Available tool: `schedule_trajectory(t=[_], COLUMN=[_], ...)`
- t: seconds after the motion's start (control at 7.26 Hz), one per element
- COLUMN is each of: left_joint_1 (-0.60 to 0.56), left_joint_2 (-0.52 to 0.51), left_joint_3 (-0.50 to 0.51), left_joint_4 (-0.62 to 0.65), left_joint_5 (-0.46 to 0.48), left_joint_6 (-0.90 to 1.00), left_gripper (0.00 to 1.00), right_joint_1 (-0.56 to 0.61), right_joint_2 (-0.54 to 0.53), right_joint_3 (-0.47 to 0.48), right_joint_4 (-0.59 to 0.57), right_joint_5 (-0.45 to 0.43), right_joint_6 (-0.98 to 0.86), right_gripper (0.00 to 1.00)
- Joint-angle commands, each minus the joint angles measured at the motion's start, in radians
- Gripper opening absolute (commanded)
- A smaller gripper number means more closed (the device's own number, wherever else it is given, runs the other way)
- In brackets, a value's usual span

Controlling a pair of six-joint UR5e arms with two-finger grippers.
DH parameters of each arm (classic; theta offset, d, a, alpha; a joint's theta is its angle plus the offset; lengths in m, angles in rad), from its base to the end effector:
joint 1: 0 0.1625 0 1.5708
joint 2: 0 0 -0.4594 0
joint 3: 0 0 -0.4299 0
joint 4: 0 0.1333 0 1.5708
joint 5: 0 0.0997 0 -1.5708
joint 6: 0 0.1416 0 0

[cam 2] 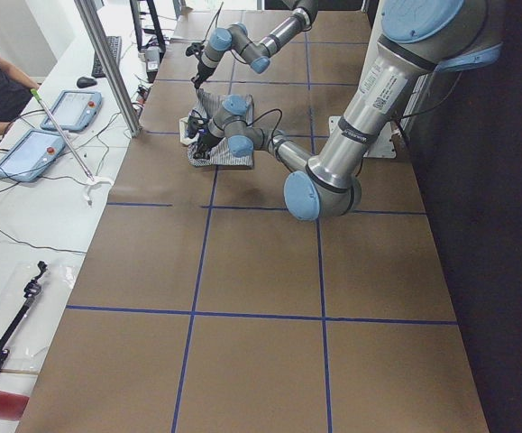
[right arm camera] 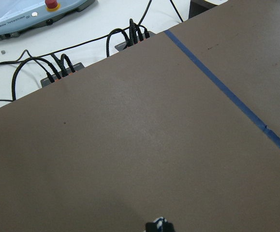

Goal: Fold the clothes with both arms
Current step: 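Lift the hem with both grippers and fold it toward the collar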

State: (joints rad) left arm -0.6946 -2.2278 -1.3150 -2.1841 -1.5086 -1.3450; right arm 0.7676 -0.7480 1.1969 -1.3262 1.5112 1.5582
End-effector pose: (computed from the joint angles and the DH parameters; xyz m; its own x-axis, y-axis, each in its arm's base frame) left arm 0.5613 -0.6526 0.3483 0.5475 -0.1653 -0.8203 0.5713 0.7901 0.2221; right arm -0.5428 -0.7208 0.3334 0.5624 0.5253 0.6386 -0.7135 0.6985 0.0539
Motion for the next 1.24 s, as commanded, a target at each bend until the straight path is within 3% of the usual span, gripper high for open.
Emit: schedule_trajectory(t=[0.0, 0.14, 0.28, 0.41, 0.55, 0.83, 1.1], left_joint_1=[0.0, 0.0, -0.009, -0.014, -0.014, -0.013, -0.013], left_joint_2=[-0.004, -0.003, 0.006, 0.034, 0.069, 0.08, 0.08], left_joint_3=[0.017, 0.017, 0.008, -0.025, -0.064, -0.075, -0.076], left_joint_4=[-0.006, -0.017, -0.052, -0.113, -0.121, -0.121, -0.12], left_joint_5=[0.004, 0.004, 0.004, 0.001, -0.001, 0.001, 0.002], left_joint_6=[0.003, 0.004, 0.018, 0.035, 0.035, 0.035, 0.033], left_gripper=[0.33, 0.4, 0.4, 0.4, 0.41, 0.42, 0.42], right_joint_1=[-0.001, 0.002, 0.005, -0.004, -0.066, -0.154, -0.195], right_joint_2=[0.006, 0.001, -0.043, -0.173, -0.289, -0.379, -0.413], right_joint_3=[-0.019, 0.006, 0.1, 0.263, 0.4, 0.479, 0.491], right_joint_4=[0.005, 0.01, 0.012, 0.013, 0.013, 0.015, 0.015], right_joint_5=[0.0, 0.001, 0.044, 0.094, 0.09, 0.07, 0.034], right_joint_6=[-0.012, -0.012, -0.012, -0.004, 0.006, 0.107, 0.114], right_gripper=[0.53, 0.56, 0.56, 0.62, 0.68, 0.71, 0.73])
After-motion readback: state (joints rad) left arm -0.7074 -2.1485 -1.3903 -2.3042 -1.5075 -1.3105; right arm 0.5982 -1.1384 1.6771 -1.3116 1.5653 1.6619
